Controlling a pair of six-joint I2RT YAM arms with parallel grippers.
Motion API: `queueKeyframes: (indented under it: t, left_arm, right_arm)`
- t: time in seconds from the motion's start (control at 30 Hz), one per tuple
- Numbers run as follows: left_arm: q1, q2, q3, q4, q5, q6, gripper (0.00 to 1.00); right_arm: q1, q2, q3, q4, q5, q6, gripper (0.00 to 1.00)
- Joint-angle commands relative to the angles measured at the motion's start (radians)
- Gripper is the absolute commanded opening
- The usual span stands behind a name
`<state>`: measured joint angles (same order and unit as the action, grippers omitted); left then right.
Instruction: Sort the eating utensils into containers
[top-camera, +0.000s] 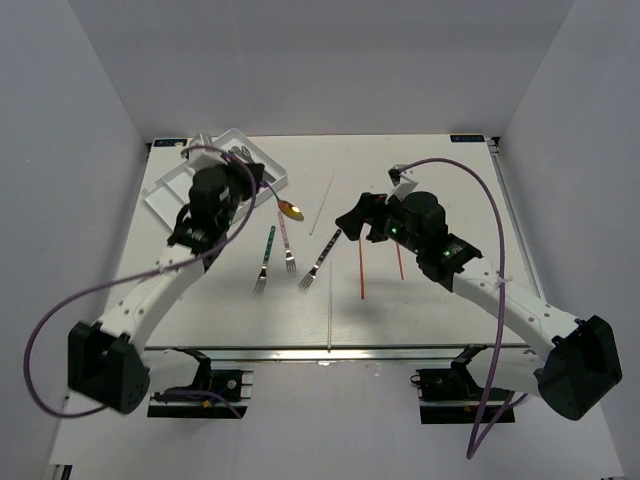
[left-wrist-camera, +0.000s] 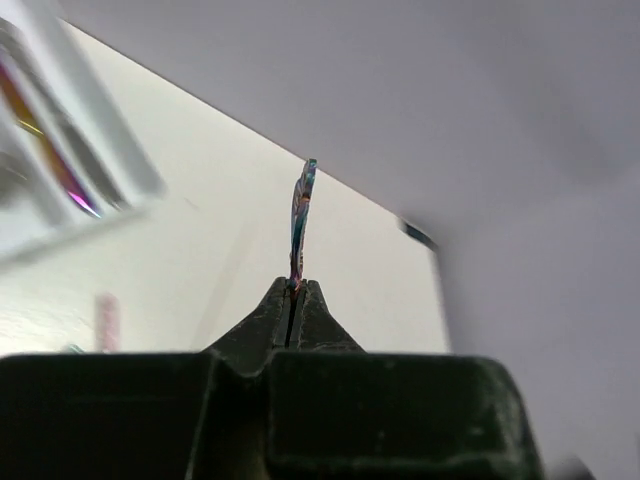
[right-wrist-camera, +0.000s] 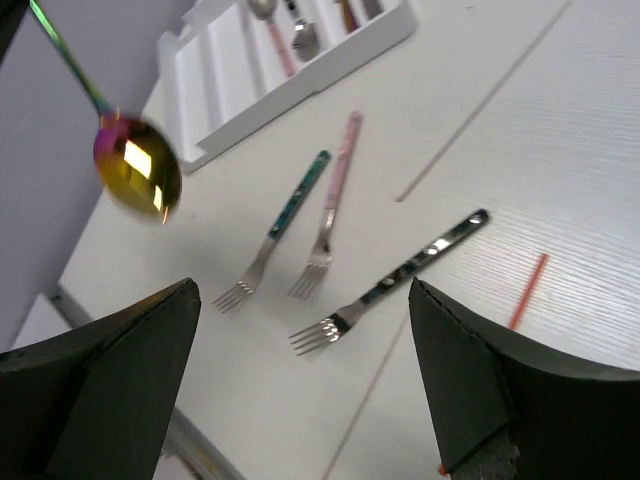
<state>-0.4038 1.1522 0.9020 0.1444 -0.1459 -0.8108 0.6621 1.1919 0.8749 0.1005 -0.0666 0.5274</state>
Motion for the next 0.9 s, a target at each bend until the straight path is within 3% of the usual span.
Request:
queueKeyframes:
  t: [0.0, 0.13, 0.3, 0.4, 0.6, 0.77, 0.87]
  left_arm:
    - [0.080, 0.205, 0.188, -0.206, -0.270, 0.088, 0.00]
    - [0.255, 0.481, 0.440, -0.224, -0.183, 0.166, 0.00]
    - [0.394, 0.765, 0.667, -0.177, 0.077, 0.228, 0.00]
    - [0.447, 0.836, 0.724, -0.161, 0.182, 0.223, 0.00]
    - [0.508, 0.958, 0.793, -0.152, 0.264, 0.199, 0.00]
    - [0.519, 1.020, 0.787, -0.123, 0.305, 0.170, 0.21]
    - [0.519, 1.031, 0.775, -0.111, 0.324, 0.147, 0.47]
  right_arm:
    - [-0.018, -0.054, -0.013, -0.070, 0.162, -0.076, 0.89]
    - [-0.027, -0.083, -0.024, -0.099, 0.163, -0.118, 0.89]
    - [-0.035, -0.129, -0.073, -0.099, 0.160, -0.164, 0.90]
    - [-0.038, -0.135, -0.076, -0.099, 0.165, -0.175, 0.89]
    - [-0.038, -0.135, -0.079, -0.099, 0.154, -0.178, 0.89]
    - [-0.038, -0.124, -0.082, -0.099, 0.159, -0.178, 0.89]
    - [-0.038, -0.112, -0.074, -0.099, 0.157, -0.179, 0.89]
